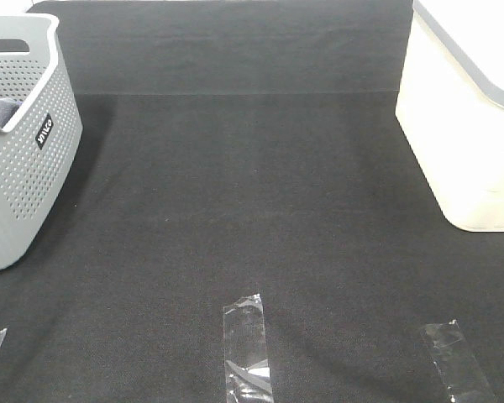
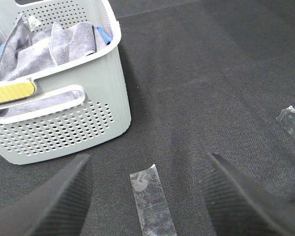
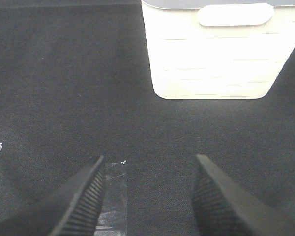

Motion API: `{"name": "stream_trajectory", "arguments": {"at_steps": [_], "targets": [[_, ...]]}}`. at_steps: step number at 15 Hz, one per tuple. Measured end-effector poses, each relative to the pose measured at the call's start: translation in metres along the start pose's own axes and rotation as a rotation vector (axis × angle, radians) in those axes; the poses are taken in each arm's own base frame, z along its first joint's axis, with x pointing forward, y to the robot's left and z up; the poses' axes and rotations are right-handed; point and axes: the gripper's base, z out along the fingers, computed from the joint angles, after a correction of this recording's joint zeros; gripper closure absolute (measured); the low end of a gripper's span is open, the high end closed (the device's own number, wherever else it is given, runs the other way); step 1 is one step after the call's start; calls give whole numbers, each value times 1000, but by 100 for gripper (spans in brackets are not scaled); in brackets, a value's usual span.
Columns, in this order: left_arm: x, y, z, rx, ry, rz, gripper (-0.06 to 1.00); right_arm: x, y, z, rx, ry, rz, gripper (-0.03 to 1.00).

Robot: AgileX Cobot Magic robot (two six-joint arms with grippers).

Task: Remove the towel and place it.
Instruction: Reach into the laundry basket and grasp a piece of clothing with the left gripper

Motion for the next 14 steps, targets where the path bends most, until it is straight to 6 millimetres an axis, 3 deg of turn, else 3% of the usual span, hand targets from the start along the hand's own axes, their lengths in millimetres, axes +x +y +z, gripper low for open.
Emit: {"name": "stream_trajectory", "arguments": {"at_steps": [14], "targets": [[0, 0, 0, 0, 0, 0, 32, 0, 0, 0, 0, 0, 0, 46]]}}
